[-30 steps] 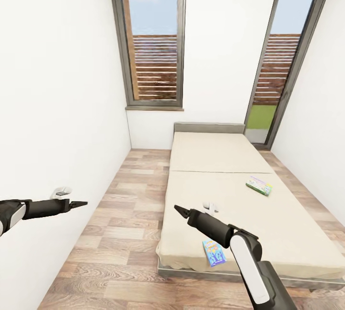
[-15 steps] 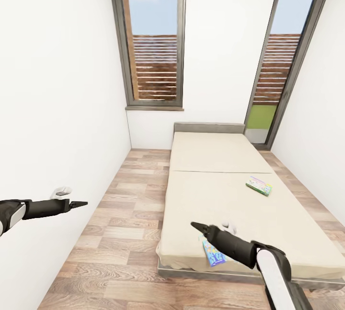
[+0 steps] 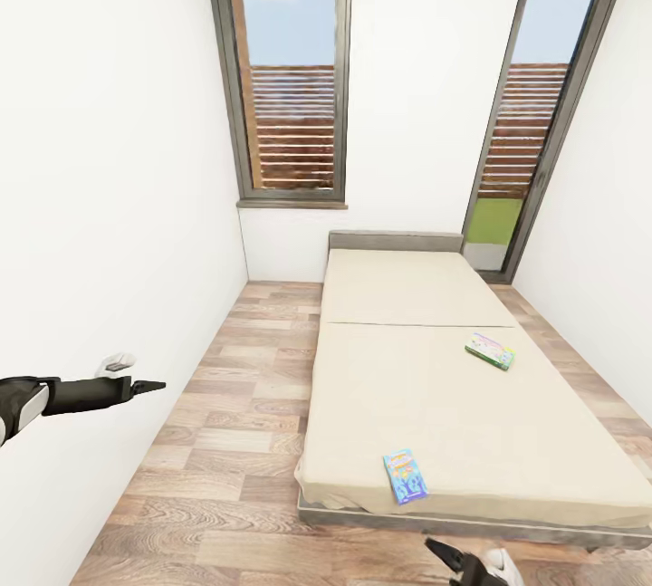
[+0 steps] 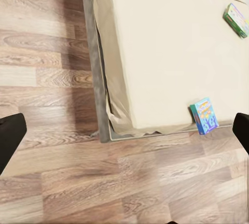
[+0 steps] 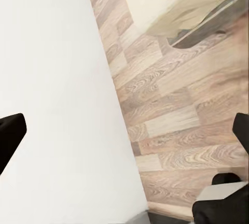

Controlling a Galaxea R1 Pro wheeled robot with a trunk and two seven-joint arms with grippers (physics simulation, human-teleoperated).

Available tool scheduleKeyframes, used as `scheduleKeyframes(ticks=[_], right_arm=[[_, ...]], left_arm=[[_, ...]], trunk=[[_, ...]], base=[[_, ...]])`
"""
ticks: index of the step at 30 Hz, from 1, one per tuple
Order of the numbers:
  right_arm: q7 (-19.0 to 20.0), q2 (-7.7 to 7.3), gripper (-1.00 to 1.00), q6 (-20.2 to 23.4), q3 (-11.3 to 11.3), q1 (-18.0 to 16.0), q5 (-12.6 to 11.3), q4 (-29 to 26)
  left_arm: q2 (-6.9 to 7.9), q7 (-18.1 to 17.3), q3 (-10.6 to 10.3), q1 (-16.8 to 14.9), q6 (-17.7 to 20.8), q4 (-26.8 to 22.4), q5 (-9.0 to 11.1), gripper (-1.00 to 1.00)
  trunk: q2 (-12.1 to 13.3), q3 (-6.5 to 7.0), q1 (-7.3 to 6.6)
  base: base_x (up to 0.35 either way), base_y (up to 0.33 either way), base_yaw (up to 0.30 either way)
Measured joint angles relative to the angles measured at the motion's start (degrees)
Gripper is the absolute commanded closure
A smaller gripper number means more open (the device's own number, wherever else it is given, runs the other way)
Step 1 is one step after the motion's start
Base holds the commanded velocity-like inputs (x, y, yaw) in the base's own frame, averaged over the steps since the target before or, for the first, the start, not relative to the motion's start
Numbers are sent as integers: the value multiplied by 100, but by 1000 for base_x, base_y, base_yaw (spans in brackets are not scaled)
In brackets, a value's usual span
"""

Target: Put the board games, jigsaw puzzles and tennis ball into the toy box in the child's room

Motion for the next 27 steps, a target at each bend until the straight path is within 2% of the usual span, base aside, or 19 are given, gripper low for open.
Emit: scheduleKeyframes(ticks=[4,9,11,17,22,27], right_arm=[[102,-12,-100,-796,30,-101,0,794],[68,69,-100,-1661,54,-148,5,1083],[35,85,-100,-1852,58,-155,-10,1113],[-17,51,-100,-2019,52,-204,-39,1194],[-32,72,-100,-2163,20,-281,-70,1663],[3,47,-100,-2172,18,-621,-59,1864]], left_arm=[[-1,3,5,0,32,-3,2,-100],[0,4,21,0,104,-6,15,-100],[0,4,29,0,199,-17,26,-100],[6,4,53,0,502,-36,50,-100],[8,-3,64,0,632,-39,58,-100],[2,-4,65,0,657,-44,63,-100]], trunk=[[-161,-72,88],[-363,-162,198],[-443,-198,242],[-684,-306,374],[-886,-396,484],[-1086,-486,594]], base=[[0,0,0],[0,0,0],[0,0,0],[0,0,0],[0,0,0],[0,0,0]])
